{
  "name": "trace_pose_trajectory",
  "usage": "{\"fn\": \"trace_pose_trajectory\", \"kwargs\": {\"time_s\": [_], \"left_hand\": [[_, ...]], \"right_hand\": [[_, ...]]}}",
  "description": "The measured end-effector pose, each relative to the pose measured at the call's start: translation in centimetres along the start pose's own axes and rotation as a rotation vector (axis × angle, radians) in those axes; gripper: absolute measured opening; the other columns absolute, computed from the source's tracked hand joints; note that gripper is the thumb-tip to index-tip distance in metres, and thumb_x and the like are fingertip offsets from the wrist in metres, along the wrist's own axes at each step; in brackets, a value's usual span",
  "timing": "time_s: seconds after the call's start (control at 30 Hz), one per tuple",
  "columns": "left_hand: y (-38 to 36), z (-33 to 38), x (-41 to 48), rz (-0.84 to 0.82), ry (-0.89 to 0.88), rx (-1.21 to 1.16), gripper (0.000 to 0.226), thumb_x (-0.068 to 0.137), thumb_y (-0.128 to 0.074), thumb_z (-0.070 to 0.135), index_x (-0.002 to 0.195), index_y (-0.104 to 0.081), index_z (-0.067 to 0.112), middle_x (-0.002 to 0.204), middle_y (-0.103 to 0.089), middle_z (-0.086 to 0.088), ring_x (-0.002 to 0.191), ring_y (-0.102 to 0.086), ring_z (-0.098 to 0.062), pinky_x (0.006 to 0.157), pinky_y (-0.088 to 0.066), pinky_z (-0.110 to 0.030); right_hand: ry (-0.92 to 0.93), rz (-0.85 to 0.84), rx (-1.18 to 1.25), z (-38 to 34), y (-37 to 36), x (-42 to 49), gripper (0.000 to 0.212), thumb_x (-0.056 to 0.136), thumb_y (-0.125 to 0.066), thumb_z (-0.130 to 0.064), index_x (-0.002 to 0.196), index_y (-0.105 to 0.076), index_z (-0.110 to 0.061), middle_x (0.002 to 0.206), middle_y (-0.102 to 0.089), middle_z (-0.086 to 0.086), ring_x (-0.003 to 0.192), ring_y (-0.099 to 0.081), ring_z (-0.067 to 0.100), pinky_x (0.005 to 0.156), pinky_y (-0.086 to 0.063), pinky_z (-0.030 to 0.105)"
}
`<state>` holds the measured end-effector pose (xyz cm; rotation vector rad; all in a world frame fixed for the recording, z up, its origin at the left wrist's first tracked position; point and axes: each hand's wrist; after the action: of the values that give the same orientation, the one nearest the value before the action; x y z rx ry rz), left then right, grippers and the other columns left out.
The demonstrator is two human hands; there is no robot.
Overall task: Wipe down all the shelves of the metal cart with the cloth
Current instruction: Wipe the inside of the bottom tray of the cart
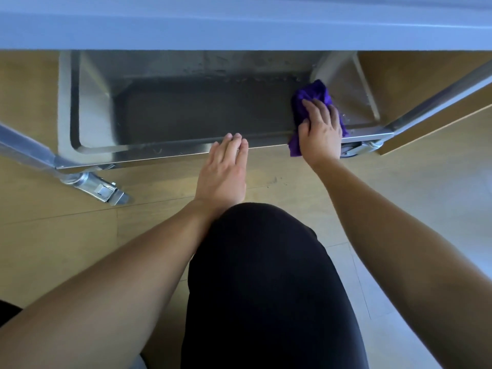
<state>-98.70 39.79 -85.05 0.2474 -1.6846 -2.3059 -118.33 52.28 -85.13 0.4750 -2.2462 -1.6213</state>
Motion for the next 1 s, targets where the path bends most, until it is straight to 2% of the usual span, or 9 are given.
{"fn": "trace_pose_trajectory", "kwargs": {"time_s": [0.07,0.1,0.17,0.27,0.4,0.6,0.77,0.9,1.0], "left_hand": [[-0.1,0.5,0.1,-0.008,0.015,0.015,0.074,0.086,-0.054,0.006,0.150,-0.019,0.004,0.157,-0.021,-0.013,0.148,-0.013,-0.028,0.121,-0.011,-0.044],[-0.1,0.6,0.1,-0.011,0.019,0.025,0.075,0.085,-0.056,0.008,0.150,-0.019,0.003,0.157,-0.021,-0.013,0.148,-0.013,-0.028,0.121,-0.011,-0.044],[-0.2,0.8,0.0,-0.020,0.024,0.042,0.077,0.083,-0.057,0.010,0.150,-0.019,0.003,0.157,-0.021,-0.013,0.148,-0.012,-0.029,0.121,-0.011,-0.045],[-0.2,0.7,-0.2,-0.019,0.028,0.056,0.078,0.081,-0.058,0.010,0.149,-0.021,0.002,0.157,-0.021,-0.014,0.148,-0.012,-0.030,0.121,-0.012,-0.047],[-0.2,0.4,-0.4,-0.031,-0.008,0.084,0.080,0.080,-0.059,0.009,0.149,-0.020,0.002,0.157,-0.021,-0.014,0.148,-0.013,-0.031,0.121,-0.013,-0.046],[-0.6,1.0,-0.4,-0.040,0.005,0.120,0.085,0.080,-0.064,0.010,0.150,-0.016,0.003,0.157,-0.020,-0.014,0.148,-0.012,-0.031,0.121,-0.010,-0.046],[-1.0,1.3,-0.5,-0.060,0.024,0.148,0.087,0.080,-0.066,0.014,0.150,-0.015,0.003,0.157,-0.019,-0.014,0.148,-0.011,-0.031,0.121,-0.012,-0.048],[-0.9,1.6,-0.4,-0.063,0.055,0.165,0.085,0.079,-0.067,0.018,0.149,-0.020,0.002,0.155,-0.022,-0.015,0.147,-0.014,-0.033,0.120,-0.014,-0.050],[-0.7,1.6,-0.5,-0.073,0.051,0.179,0.084,0.080,-0.066,0.018,0.148,-0.020,0.001,0.154,-0.023,-0.017,0.146,-0.016,-0.033,0.119,-0.015,-0.051]], "right_hand": [[-0.155,0.020,-0.024,-0.7,-0.2,0.0,0.049,0.099,-0.034,-0.029,0.148,-0.036,-0.026,0.155,-0.036,0.001,0.148,-0.020,0.031,0.121,-0.018,0.049],[-0.168,0.019,-0.037,-1.8,-0.5,-0.2,0.050,0.098,-0.036,-0.029,0.148,-0.035,-0.025,0.156,-0.035,0.001,0.148,-0.019,0.033,0.122,-0.016,0.050],[-0.064,0.000,-0.044,-4.3,-1.2,-1.2,0.051,0.097,-0.038,-0.027,0.148,-0.037,-0.024,0.156,-0.036,0.000,0.147,-0.020,0.034,0.120,-0.019,0.051],[0.217,-0.060,-0.033,-6.2,-1.9,-3.0,0.049,0.096,-0.037,-0.028,0.145,-0.042,-0.027,0.153,-0.041,-0.004,0.146,-0.025,0.031,0.117,-0.027,0.049],[0.335,-0.108,-0.017,-3.0,-0.6,-1.6,0.048,0.096,-0.034,-0.031,0.143,-0.044,-0.031,0.151,-0.044,-0.005,0.145,-0.029,0.026,0.117,-0.029,0.046],[0.040,-0.037,0.017,5.4,2.0,1.9,0.048,0.096,-0.035,-0.030,0.144,-0.041,-0.030,0.153,-0.040,-0.002,0.146,-0.024,0.028,0.119,-0.025,0.049],[-0.086,-0.028,-0.010,4.1,1.8,2.0,0.049,0.098,-0.035,-0.027,0.147,-0.038,-0.027,0.155,-0.037,-0.002,0.147,-0.021,0.032,0.120,-0.021,0.050],[0.168,-0.093,-0.009,-0.4,0.3,-0.6,0.051,0.096,-0.036,-0.027,0.147,-0.039,-0.028,0.155,-0.037,-0.004,0.147,-0.021,0.032,0.120,-0.020,0.049],[0.284,-0.137,0.007,-0.3,0.3,-0.8,0.049,0.097,-0.036,-0.029,0.145,-0.041,-0.031,0.154,-0.039,-0.005,0.147,-0.023,0.027,0.118,-0.022,0.047]]}}
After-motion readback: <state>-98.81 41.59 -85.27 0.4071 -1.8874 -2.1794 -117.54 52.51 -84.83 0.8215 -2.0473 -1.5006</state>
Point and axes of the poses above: each hand's wrist, its own x-axis towards the middle knuckle, its own y-axis out of the back of the hand, z = x × y
